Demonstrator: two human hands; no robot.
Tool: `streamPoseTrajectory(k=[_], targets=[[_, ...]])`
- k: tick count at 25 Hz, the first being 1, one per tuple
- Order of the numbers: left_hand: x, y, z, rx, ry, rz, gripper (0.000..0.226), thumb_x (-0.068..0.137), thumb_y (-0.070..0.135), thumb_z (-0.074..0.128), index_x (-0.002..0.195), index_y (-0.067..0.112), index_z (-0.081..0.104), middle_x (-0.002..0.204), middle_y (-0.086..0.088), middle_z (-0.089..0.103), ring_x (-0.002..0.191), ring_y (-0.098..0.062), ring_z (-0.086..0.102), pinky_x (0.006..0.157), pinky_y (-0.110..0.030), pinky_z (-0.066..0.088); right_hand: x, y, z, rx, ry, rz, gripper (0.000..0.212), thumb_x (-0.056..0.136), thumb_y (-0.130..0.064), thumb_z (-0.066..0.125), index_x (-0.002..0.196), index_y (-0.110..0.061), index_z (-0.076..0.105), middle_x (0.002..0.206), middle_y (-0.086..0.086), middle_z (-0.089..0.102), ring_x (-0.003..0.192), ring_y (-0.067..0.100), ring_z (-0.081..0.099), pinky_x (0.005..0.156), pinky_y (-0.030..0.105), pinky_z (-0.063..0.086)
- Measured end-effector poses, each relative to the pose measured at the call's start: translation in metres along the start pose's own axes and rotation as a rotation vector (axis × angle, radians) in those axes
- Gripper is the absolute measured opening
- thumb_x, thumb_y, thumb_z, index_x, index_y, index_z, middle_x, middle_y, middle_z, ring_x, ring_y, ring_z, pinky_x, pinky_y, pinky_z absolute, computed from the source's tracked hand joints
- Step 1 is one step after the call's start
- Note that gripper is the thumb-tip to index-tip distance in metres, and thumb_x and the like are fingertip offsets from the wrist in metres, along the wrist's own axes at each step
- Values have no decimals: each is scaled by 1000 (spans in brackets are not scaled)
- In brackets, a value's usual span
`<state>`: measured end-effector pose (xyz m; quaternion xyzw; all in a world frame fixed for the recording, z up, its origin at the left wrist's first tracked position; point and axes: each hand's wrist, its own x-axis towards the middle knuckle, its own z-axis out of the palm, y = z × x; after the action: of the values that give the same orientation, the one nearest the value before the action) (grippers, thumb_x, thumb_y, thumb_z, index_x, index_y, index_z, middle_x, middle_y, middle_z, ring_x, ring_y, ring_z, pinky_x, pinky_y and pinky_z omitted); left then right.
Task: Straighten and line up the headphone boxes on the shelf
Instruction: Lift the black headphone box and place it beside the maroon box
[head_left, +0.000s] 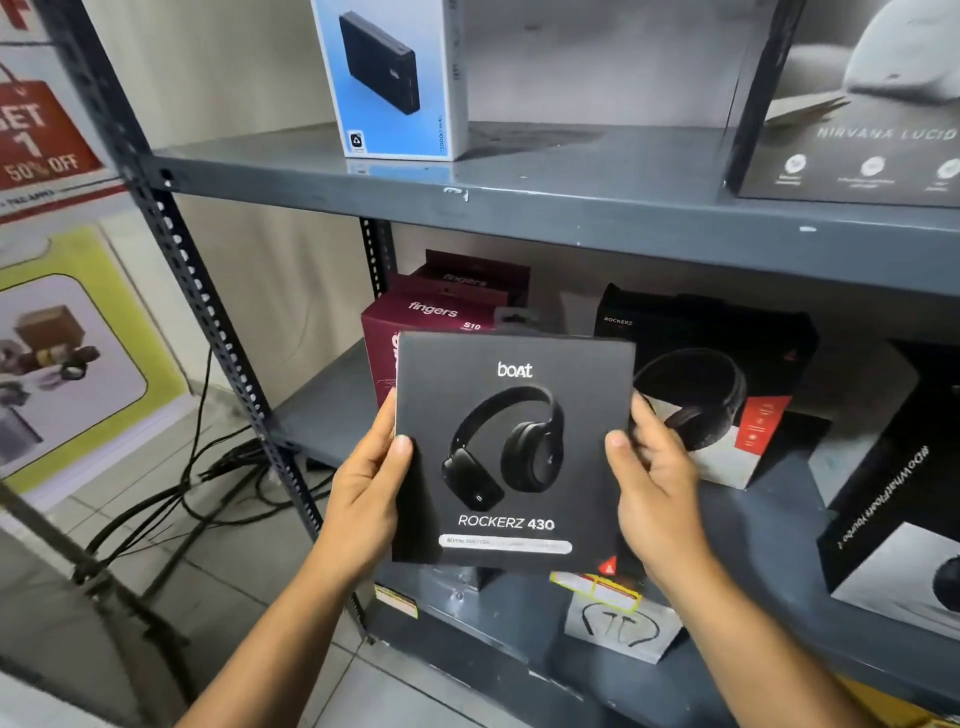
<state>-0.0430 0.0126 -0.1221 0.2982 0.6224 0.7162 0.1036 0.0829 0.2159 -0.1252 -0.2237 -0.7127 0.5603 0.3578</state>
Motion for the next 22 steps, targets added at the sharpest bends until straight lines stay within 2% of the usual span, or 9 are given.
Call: streamPoseTrajectory(k=[2,4,7,10,12,15,17,19,22], targets=[[7,-17,-11,1,6,0,60,98,-5,36,150,24,26,155,2,40,143,-12,36,119,-40,25,6,16,21,27,-68,74,55,83,-30,55,134,-47,46,136,-5,57,122,7,56,110,40,42],[11,-36,-21,-13,48,-57,73,94,-11,37,150,33,22,155,-2,39,143,-17,36,119,-46,25,9,26,42,30,-113,175,66,89,-8,55,147,-30,31,143,-8,49,126,-2,47,108,21,36],[21,-56,-34,-52,84,-147,89,78,-13,39,147,41,25,156,1,37,141,-17,38,117,-50,29,18,42,71,-22,-111,258,75,90,2,50,153,-22,17,158,9,30,136,12,34,109,26,27],[30,-56,-32,-50,93,-153,92,73,-26,30,146,29,34,143,-4,50,109,-11,57,85,-25,52,25,47,81,-56,-91,249,77,88,2,50,152,-25,17,157,4,31,129,2,29,109,26,27],[40,-55,-31,-53,114,-146,88,72,-27,31,145,22,34,136,-4,52,100,-3,59,74,-15,51,26,48,87,-57,-73,240,78,87,0,51,152,-26,17,152,-3,34,123,-5,34,107,24,28],[34,-71,-30,11,180,-156,82,71,3,49,148,21,25,144,1,45,125,-3,48,101,-23,42,17,43,82,-36,-119,204,79,89,-4,55,150,-34,16,144,-14,30,127,-6,35,109,24,28],[10,-94,-25,130,353,-385,96,61,38,60,148,21,25,152,-7,39,138,-19,39,113,-36,31,8,44,67,-56,-90,164,78,87,-11,58,142,-48,18,147,-16,30,135,1,34,110,25,27],[-27,-122,-1,257,312,-576,87,45,53,63,129,35,52,140,-20,52,127,-34,52,109,-43,36,-1,50,28,-101,55,113,70,82,-20,60,132,-56,25,147,-14,38,134,1,40,106,19,30],[-75,-112,75,357,-70,-513,37,47,48,67,83,43,64,102,-13,75,77,-29,68,80,-28,48,-20,59,-58,-139,455,39,55,77,-22,61,116,-58,47,125,-6,59,119,9,57,101,21,42]])
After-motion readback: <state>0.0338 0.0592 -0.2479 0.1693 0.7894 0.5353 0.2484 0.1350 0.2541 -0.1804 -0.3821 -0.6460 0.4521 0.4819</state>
